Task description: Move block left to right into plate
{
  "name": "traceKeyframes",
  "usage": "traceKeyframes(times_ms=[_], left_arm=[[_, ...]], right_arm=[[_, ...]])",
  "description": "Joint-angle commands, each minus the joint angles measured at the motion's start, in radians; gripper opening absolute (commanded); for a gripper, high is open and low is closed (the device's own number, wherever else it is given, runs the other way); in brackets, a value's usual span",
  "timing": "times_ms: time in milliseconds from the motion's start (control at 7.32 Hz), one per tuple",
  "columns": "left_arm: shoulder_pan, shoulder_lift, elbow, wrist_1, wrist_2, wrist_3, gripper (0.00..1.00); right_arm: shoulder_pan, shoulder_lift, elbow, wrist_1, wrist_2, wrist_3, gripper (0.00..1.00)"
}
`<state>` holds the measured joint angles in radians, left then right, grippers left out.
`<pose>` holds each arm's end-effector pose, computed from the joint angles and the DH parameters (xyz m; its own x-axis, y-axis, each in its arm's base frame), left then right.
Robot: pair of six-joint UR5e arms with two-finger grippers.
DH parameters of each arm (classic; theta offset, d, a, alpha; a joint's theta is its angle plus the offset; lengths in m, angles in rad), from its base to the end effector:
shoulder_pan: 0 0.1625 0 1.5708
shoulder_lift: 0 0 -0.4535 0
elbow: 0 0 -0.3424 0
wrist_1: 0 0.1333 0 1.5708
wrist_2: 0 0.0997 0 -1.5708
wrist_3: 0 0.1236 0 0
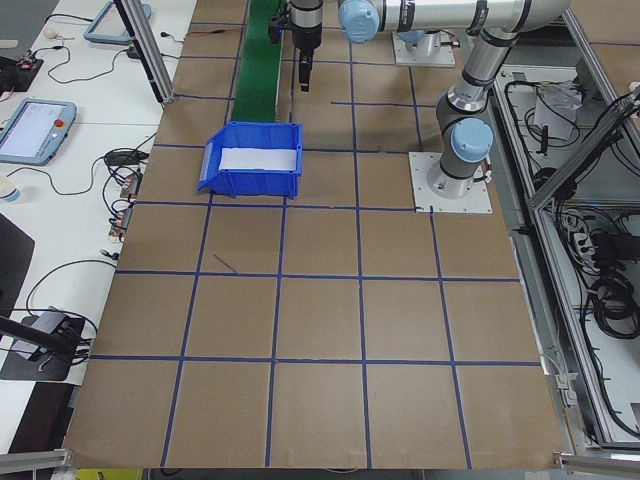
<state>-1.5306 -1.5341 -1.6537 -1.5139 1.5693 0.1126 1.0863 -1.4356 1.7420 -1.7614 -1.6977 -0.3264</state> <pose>-0.1162 -0.4314 0.4774 -0.9974 0.0723 0.0003 0.0723 0.9973 -0.0108 -0.1159 -0.4729 0.3753 -0.9862 0.1435 0.0820 0.1546 0.9766 0.1498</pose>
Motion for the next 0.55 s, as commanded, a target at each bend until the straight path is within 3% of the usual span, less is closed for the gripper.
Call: traceKeyframes(times_ms=[0,410], left_arm=[[0.001,0.0,0.0,0.001,0.0,0.001,1.0],[0.001,0.0,0.0,0.001,0.0,0.002,1.0]], right_arm=[[0.267,-0.05,-0.117,0.142,0.067,0.265,1.0],[0.544,-0.084,-0.231,0.266,0.081,0.412,1.0]])
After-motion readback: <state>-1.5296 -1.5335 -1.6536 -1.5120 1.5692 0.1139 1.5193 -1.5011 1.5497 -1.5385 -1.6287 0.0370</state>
